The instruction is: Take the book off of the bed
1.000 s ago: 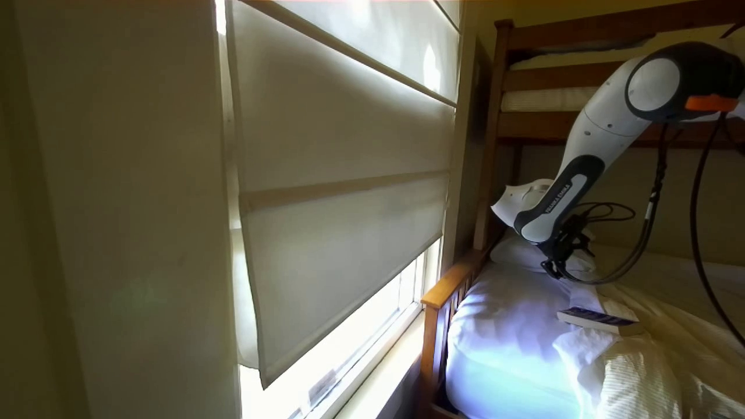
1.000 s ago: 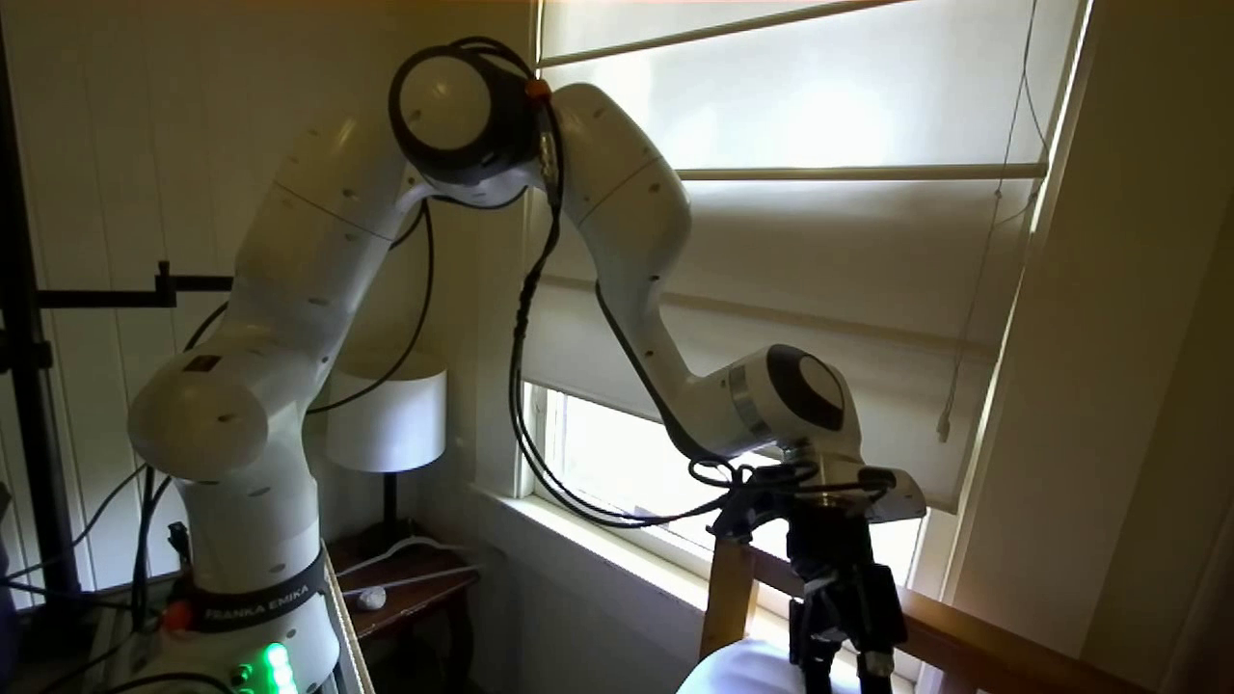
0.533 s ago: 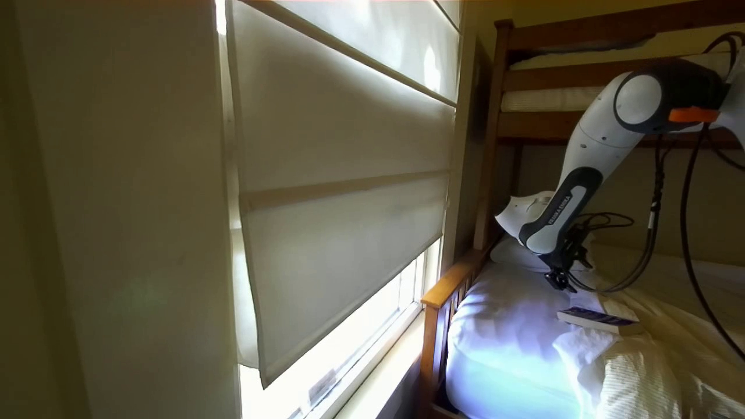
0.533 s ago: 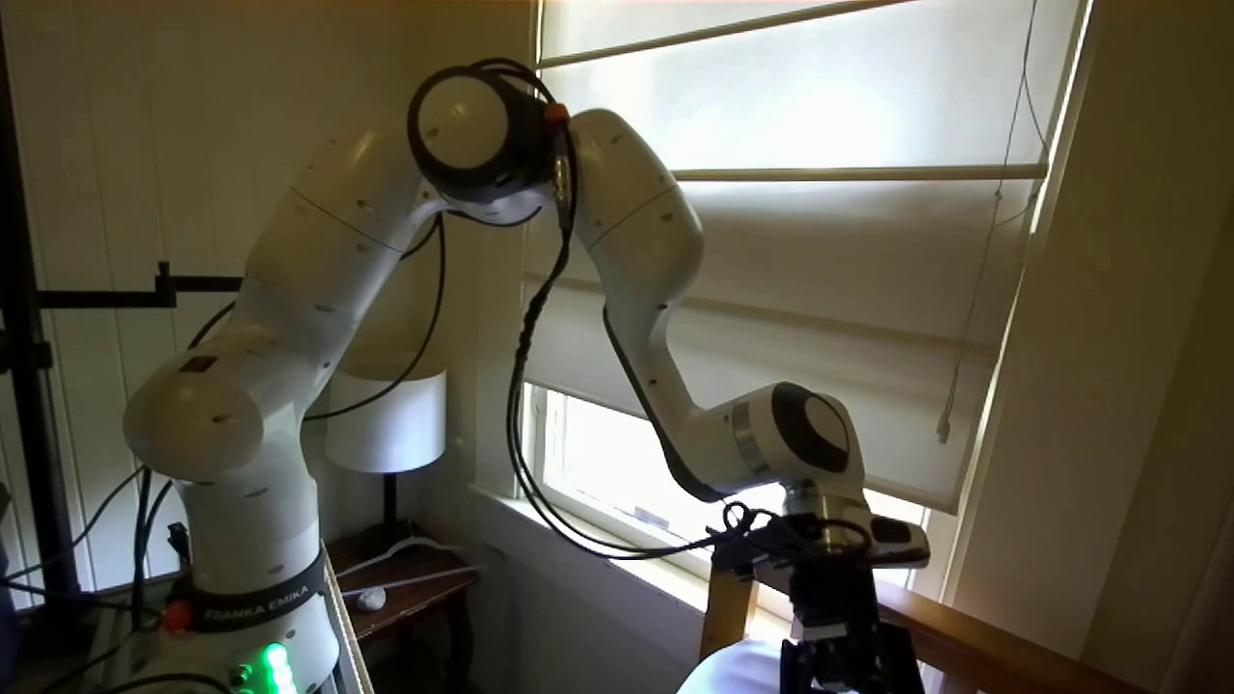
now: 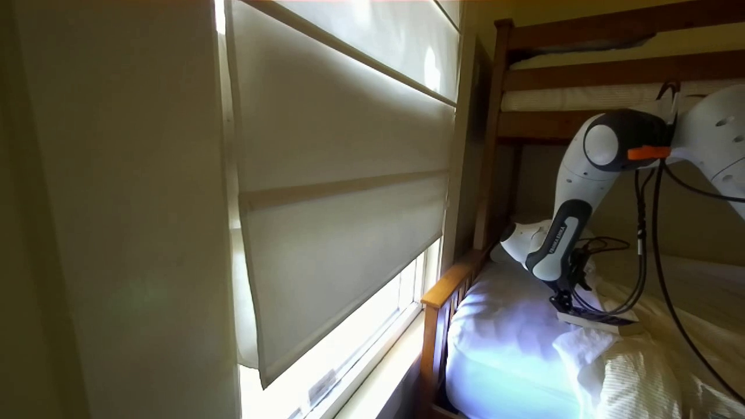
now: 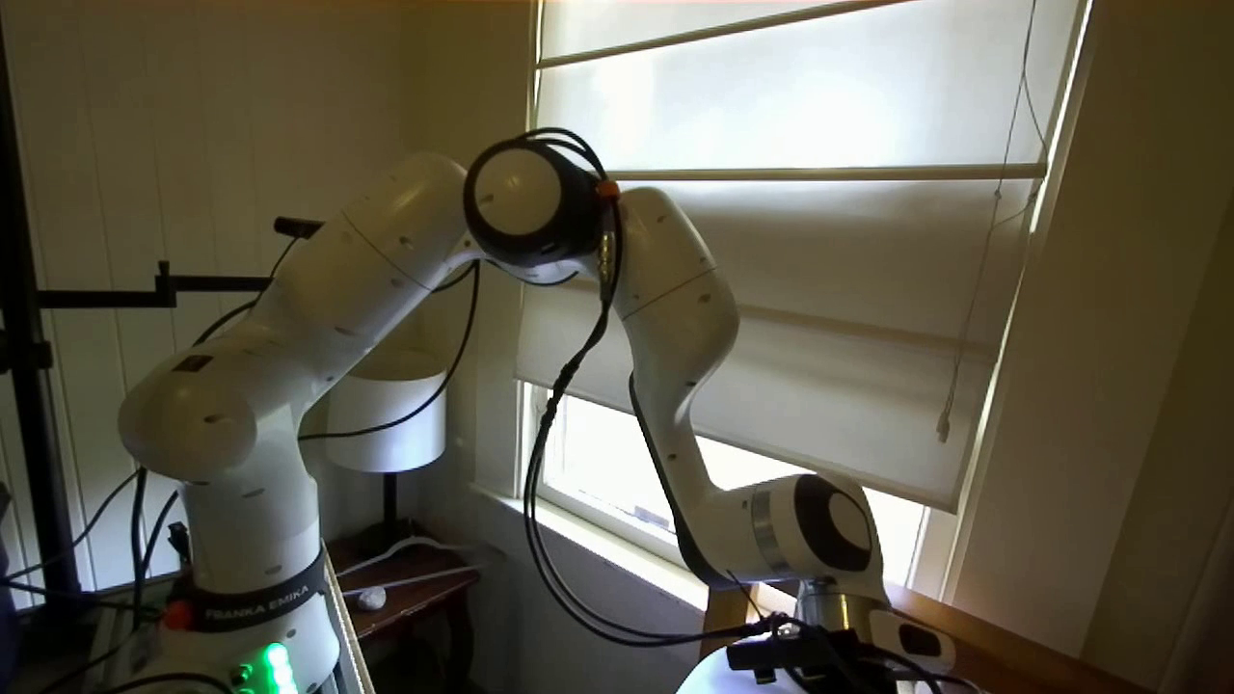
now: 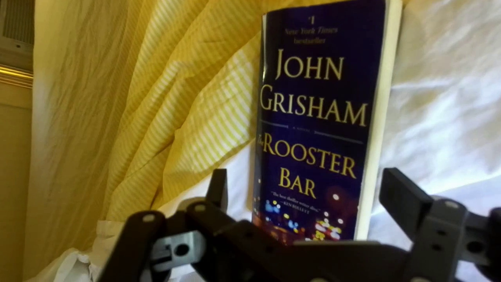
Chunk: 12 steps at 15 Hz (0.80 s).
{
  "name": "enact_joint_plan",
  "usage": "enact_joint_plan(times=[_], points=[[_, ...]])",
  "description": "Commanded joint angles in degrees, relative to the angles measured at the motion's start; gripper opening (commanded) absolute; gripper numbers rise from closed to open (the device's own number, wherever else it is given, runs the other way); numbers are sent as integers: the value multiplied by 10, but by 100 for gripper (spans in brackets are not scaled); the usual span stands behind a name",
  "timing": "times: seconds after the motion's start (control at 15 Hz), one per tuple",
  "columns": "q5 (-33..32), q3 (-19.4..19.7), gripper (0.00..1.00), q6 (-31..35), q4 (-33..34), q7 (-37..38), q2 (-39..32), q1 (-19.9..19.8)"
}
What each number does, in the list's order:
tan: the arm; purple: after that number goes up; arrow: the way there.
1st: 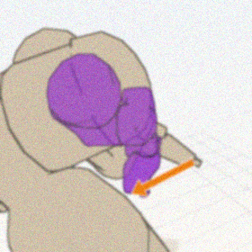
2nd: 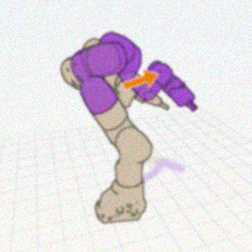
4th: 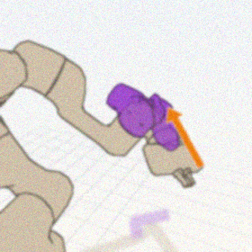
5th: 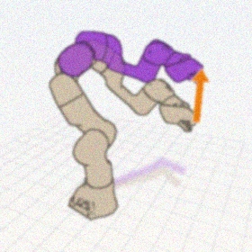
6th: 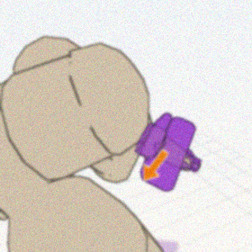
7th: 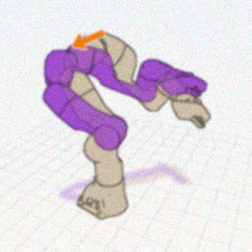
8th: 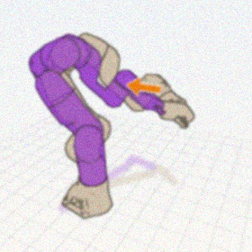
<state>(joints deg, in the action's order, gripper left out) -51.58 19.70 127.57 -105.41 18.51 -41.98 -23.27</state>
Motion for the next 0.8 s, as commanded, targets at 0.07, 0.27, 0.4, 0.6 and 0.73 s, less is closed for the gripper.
enact_joint_plan(times=[0.07, 0.27, 0.4, 0.6, 0.73], points=[[9, 10, 100, 4, 10, -5, -12, 9], [35, 4, 100, -37, 31, -11, -38, 12], [54, -2, 100, -52, 44, -17, -57, 11], [77, 4, 100, -58, 73, -4, -90, 13], [90, 15, 100, -59, 93, 17, -106, 18]])
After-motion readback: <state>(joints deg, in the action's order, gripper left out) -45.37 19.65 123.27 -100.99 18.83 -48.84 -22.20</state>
